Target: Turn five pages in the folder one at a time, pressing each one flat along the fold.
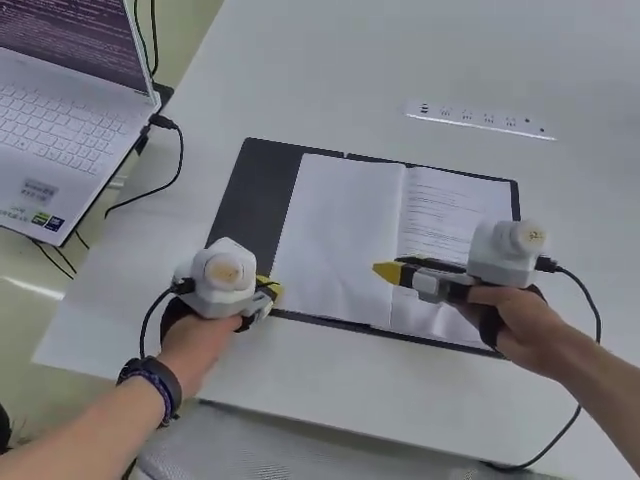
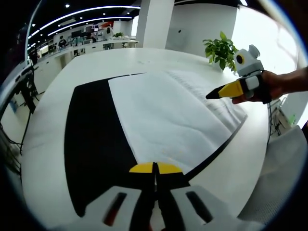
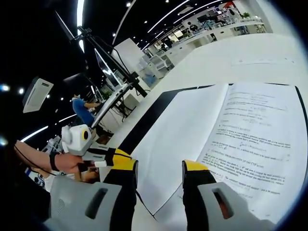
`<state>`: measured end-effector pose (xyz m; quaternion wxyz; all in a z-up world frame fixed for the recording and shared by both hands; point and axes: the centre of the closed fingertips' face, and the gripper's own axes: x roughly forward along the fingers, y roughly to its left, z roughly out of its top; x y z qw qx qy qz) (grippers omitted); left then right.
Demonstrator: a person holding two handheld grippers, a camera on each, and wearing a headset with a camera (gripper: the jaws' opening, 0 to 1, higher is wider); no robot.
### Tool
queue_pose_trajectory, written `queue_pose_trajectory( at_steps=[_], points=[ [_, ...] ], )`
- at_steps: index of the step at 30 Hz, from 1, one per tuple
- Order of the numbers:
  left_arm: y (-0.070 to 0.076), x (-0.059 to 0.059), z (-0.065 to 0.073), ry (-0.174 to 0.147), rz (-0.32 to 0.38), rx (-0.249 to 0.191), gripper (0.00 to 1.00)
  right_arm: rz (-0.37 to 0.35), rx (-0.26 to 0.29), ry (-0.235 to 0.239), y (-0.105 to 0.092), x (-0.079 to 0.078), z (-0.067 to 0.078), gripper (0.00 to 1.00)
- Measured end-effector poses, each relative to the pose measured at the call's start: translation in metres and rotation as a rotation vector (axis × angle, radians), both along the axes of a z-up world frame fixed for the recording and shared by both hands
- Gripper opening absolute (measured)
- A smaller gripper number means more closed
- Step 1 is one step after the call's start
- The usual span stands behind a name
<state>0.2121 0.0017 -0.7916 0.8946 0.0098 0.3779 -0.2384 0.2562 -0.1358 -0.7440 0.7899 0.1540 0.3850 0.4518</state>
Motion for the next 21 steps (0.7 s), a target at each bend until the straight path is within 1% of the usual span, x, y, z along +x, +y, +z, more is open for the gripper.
queue_pose_trajectory(
  at_steps=[2, 5, 9, 12, 15, 17, 18, 20, 21],
  points=[
    [0.001, 0.0, 0.0, -0.002, 0.004, 0.001, 0.0, 0.004, -0.001, -0.012, 0.001, 0.004, 0.0, 0.33],
    [0.001, 0.0, 0.0, -0.002, 0.013, -0.009, 0.0, 0.001, -0.004, -0.033, 0.004, 0.01, 0.002, 0.27],
    [0.001, 0.0, 0.0, -0.005, 0.02, -0.01, 0.0, -0.006, -0.008, -0.048, 0.007, 0.018, 0.004, 0.23],
    [0.001, 0.0, 0.0, -0.008, 0.024, -0.007, 0.0, -0.013, -0.019, -0.067, 0.008, 0.024, 0.004, 0.16],
    [0.001, 0.0, 0.0, -0.007, 0.024, -0.007, 0.0, -0.025, -0.015, -0.064, 0.008, 0.031, 0.002, 0.11],
    [0.001, 0.0, 0.0, -0.008, 0.019, -0.008, 0.0, -0.067, -0.014, -0.049, 0.005, 0.04, 0.0, 0.08],
    [0.002, 0.0, 0.0, -0.006, 0.018, -0.01, 0.0, -0.094, -0.015, -0.048, 0.002, 0.046, -0.002, 0.05],
    [0.002, 0.0, 0.0, -0.003, 0.021, -0.014, 0.0, -0.124, -0.005, -0.04, 0.0, 0.053, -0.004, 0.0],
    [0.002, 0.0, 0.0, -0.002, 0.023, -0.015, 0.0, -0.132, 0.002, -0.032, -0.002, 0.055, -0.005, 0.0]
  ],
)
